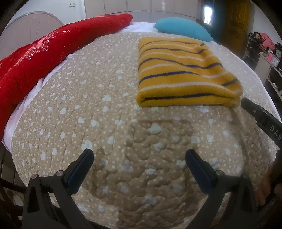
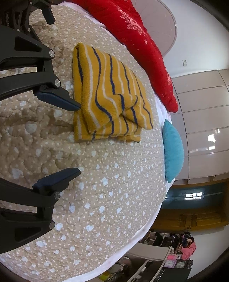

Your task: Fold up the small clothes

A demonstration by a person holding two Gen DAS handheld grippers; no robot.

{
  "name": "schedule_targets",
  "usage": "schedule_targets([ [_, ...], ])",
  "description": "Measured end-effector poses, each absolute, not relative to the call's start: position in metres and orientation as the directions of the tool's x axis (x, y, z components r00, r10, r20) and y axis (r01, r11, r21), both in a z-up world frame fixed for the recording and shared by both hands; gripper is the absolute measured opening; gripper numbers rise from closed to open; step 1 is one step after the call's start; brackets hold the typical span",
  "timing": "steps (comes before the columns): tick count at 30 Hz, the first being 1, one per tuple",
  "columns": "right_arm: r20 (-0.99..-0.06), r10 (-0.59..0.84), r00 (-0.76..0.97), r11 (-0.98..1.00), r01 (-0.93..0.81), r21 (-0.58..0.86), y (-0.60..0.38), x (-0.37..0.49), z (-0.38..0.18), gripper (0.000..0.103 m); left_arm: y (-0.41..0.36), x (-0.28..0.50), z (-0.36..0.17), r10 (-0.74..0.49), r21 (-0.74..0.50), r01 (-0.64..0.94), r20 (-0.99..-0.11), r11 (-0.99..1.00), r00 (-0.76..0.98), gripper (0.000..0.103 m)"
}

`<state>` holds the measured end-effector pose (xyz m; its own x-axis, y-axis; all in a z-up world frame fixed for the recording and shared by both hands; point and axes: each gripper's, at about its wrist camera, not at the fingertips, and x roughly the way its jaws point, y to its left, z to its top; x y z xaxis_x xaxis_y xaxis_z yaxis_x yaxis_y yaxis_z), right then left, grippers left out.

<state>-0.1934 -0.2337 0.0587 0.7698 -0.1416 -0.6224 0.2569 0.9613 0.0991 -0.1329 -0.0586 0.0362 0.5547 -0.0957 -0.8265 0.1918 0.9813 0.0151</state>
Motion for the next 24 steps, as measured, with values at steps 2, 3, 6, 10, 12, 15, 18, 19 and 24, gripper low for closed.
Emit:
schedule_targets([
  [2,-0.624,-0.144,0.768,0.962,0.256,0.093,-0.233,-0.193,0.058,0.071,-0.058,-0.132,0.035,-0.098,0.011,0.192,-0.829,0.981,0.55,0.103],
  [3,-0.625,-0.146,0.767,0.963,0.255,0.089,-0.232,-0.193,0.058,0.071,-0.058,-0.132,0.034,-0.101,0.008,0.193,-0.83,0.981,0.548,0.103],
  [6,-0.629,-0.149,0.763,0.965,0.25,0.075,-0.229,-0.193,0.057,0.072,-0.057,-0.131,0.033,-0.108,-0.001,0.195,-0.833,0.981,0.542,0.103],
  [10,-0.634,-0.149,0.759,0.97,0.237,0.055,-0.223,-0.192,0.055,0.072,-0.057,-0.131,0.032,-0.122,-0.014,0.199,-0.831,0.98,0.543,0.103],
  [12,-0.631,-0.147,0.762,0.972,0.228,0.049,-0.22,-0.192,0.055,0.072,-0.057,-0.131,0.032,-0.132,-0.025,0.2,-0.83,0.98,0.542,0.103],
  [15,-0.624,-0.161,0.765,0.975,0.223,0.022,-0.216,-0.193,0.056,0.073,-0.057,-0.131,0.031,-0.14,-0.033,0.201,-0.827,0.979,0.544,0.103],
  [18,-0.625,-0.165,0.763,0.976,0.218,0.008,-0.213,-0.192,0.056,0.074,-0.056,-0.131,0.031,-0.151,-0.048,0.2,-0.828,0.979,0.541,0.103],
  [19,-0.627,-0.165,0.762,0.976,0.217,0.007,-0.212,-0.192,0.056,0.074,-0.055,-0.13,0.03,-0.153,-0.053,0.197,-0.827,0.979,0.541,0.103],
  [24,-0.638,-0.164,0.753,0.978,0.207,-0.007,-0.205,-0.189,0.056,0.074,-0.054,-0.125,0.027,-0.166,-0.061,0.205,-0.822,0.977,0.545,0.103],
])
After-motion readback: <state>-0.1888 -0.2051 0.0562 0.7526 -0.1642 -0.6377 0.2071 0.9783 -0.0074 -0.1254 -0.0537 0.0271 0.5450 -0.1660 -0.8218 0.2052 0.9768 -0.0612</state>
